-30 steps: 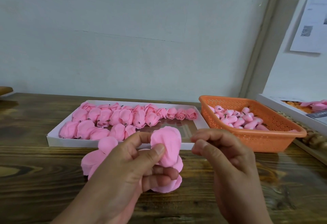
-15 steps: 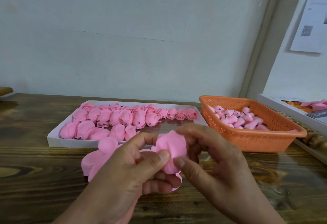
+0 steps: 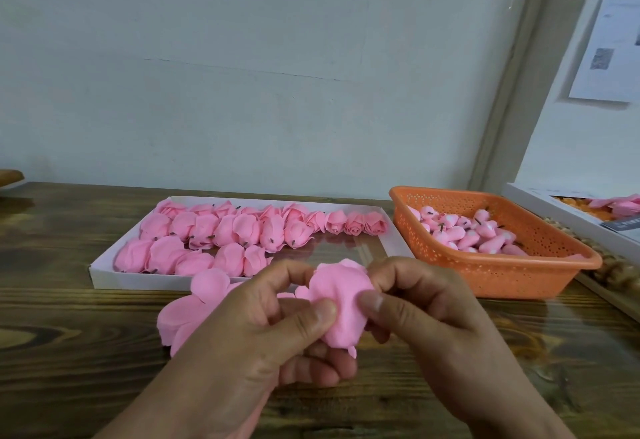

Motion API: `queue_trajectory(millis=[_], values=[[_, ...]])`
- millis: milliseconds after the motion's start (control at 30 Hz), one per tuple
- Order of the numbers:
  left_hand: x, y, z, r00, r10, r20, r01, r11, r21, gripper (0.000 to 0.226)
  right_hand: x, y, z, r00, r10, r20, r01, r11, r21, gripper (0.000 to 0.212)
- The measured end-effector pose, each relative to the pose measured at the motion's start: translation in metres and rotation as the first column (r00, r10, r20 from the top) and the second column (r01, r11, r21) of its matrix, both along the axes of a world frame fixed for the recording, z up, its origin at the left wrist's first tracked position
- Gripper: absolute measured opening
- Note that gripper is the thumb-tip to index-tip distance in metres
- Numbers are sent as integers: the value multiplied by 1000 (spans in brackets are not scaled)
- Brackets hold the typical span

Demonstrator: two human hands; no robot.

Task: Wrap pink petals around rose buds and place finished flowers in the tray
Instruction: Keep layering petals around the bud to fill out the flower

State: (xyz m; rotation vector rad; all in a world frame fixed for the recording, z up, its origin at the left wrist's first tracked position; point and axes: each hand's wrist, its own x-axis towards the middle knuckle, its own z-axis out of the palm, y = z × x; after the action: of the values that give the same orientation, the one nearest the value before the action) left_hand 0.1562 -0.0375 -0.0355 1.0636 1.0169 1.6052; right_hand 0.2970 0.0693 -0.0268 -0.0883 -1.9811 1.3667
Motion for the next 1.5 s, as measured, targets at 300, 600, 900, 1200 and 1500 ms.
queue_trajectory(millis=[300,600,900,1200,1500], values=[[0,4,-3,998,51,-39,-50,999,19,20,-9,-9,-7,942,-332,-49,334,941,59,15],[2,6,-8,983,169,-69,-170,985,-7,15,-12,-13,-9,803,-582,-127,578,710,403,14],[3,11,-17,932,266,-247,-259,964,58,28,-19,-23,-10,795,-603,-67,603,773,198,29],[11,12,-11,891,340,-301,-341,939,51,27,-24,-32,-5,864,-500,-61,503,861,77,20],[-4,23,-21,616,414,-670,-473,875,106,21,-31,1,11,885,-334,324,290,941,177,19]])
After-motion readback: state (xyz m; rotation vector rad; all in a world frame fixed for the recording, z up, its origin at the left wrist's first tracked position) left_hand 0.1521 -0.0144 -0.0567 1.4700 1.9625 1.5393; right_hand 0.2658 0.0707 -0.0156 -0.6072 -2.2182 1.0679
